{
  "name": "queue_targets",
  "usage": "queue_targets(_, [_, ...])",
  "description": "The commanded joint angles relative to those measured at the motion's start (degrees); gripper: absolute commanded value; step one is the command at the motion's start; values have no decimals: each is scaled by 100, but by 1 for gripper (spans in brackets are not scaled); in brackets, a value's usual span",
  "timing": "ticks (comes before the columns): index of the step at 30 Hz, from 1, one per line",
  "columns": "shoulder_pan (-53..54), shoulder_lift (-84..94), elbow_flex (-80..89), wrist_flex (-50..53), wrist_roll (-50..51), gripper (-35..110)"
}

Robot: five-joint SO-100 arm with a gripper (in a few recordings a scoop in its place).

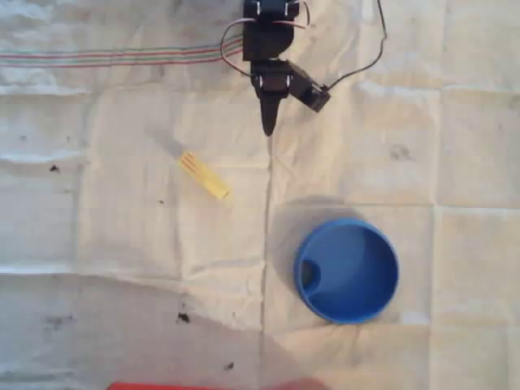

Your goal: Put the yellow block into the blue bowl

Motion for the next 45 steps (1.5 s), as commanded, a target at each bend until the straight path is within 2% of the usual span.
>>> queue_targets(1, [-105, 571, 1116, 272, 18, 0])
queue_targets(30, [-53, 571, 1020, 396, 35, 0])
queue_targets(40, [-536, 466, -1063, 1169, 35, 0])
queue_targets(45, [-729, -439, -1723, 1450, 26, 0])
